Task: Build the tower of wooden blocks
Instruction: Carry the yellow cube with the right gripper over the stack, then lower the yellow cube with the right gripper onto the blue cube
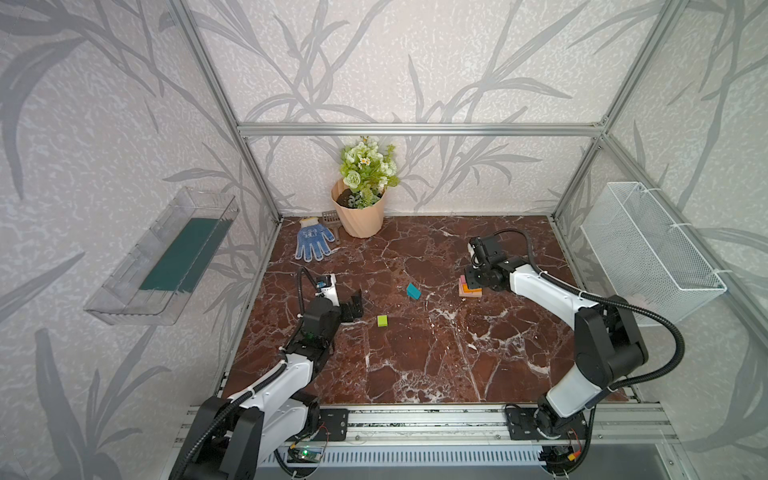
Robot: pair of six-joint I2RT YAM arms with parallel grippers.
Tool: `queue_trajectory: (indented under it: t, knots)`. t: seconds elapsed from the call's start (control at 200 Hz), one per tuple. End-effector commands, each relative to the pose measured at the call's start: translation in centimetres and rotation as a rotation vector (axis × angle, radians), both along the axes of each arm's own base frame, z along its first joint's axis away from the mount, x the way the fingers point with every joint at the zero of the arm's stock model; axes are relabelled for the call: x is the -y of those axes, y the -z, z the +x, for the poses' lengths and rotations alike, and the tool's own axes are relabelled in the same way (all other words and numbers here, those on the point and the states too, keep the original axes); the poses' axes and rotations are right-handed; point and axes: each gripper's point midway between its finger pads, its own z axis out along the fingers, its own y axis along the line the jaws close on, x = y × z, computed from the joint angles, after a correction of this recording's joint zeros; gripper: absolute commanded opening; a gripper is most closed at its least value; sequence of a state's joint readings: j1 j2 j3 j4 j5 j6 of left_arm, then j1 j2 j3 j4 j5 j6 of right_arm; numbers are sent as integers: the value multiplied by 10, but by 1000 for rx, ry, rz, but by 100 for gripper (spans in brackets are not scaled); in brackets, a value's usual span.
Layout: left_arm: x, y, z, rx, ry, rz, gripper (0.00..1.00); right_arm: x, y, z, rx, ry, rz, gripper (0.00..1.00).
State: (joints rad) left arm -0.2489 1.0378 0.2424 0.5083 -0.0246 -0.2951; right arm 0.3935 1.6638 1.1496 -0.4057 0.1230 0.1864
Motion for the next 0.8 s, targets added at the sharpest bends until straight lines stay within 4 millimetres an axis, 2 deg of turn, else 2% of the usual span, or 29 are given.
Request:
queue_trajectory:
  t: [0.0,0.555,0.8]
  knots:
    - [2,-12,6,29,0,2,99,-3,-5,4,23,-24,17,18]
    - [3,-11,6,26,3,2,99,6,2,7,-10,19,-24,19]
    - [3,-11,7,25,2,2,99,7,-1,8,-20,40,-21,18]
